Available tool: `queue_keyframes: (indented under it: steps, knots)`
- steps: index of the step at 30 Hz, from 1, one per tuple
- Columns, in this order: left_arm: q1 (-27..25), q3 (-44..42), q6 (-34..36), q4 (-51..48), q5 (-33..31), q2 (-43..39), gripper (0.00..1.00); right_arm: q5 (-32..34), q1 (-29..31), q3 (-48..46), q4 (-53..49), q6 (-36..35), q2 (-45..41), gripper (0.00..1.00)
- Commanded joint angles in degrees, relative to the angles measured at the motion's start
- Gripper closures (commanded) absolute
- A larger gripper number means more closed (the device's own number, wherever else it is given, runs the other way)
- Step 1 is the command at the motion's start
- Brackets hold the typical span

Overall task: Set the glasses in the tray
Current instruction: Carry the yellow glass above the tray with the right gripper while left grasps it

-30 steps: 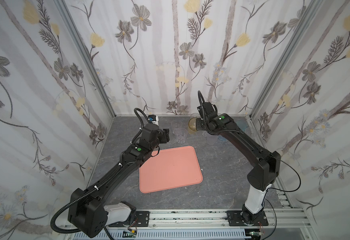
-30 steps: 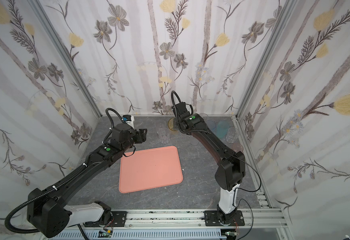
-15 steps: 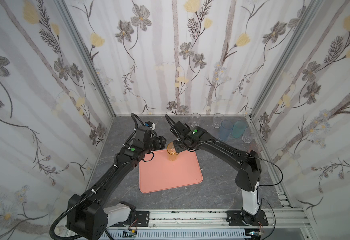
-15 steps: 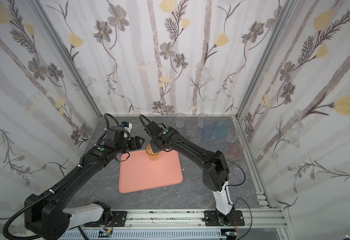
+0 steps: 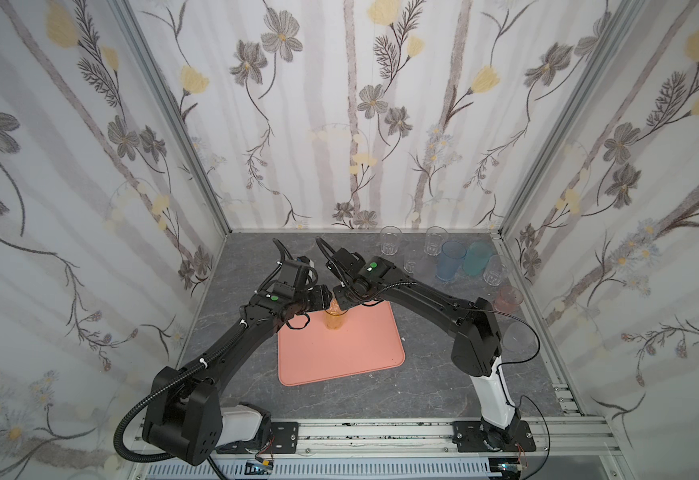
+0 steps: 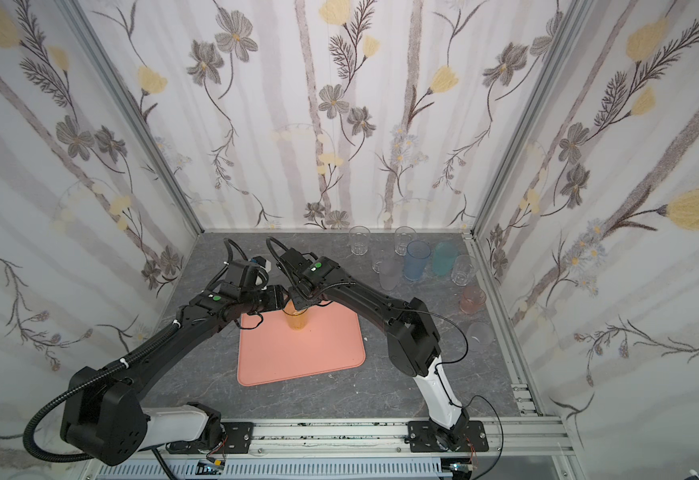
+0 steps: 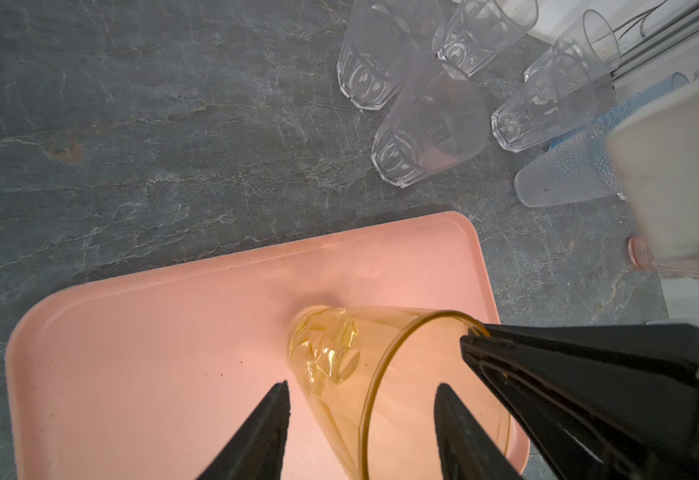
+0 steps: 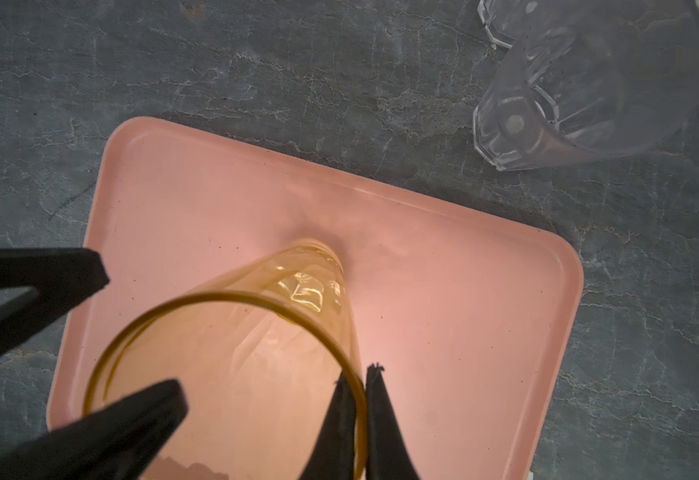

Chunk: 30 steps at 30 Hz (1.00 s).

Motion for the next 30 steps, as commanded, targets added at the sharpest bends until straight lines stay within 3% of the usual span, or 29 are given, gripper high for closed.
queue_keyframes:
  steps: [1,11,17,25,30]
  knots:
    - [0.0,-0.3,0.7,1.0,-0.9,0.8,0.46,0.0,0.1,0.4,1.7,0.6,0.6,0.91]
    - [0.0,-0.3,1.3,1.4,-4.0,2.2,0.55,-1.3,0.1,-0.5,4.3,2.2,-1.9,0.73]
    - [-0.3,0.1,1.6,1.7,-5.1,3.8,0.60,-6.9,-1.7,-5.3,10.8,5.6,-6.1,0.70]
    - [-0.9,1.2,1.4,2.2,-6.1,5.6,0.66,-7.9,-5.1,-16.6,20.3,9.8,-13.8,0.69]
    - [-1.4,1.2,2.1,2.5,-7.4,6.6,0.80,-7.7,-5.1,-18.6,20.8,9.9,-14.7,0.68]
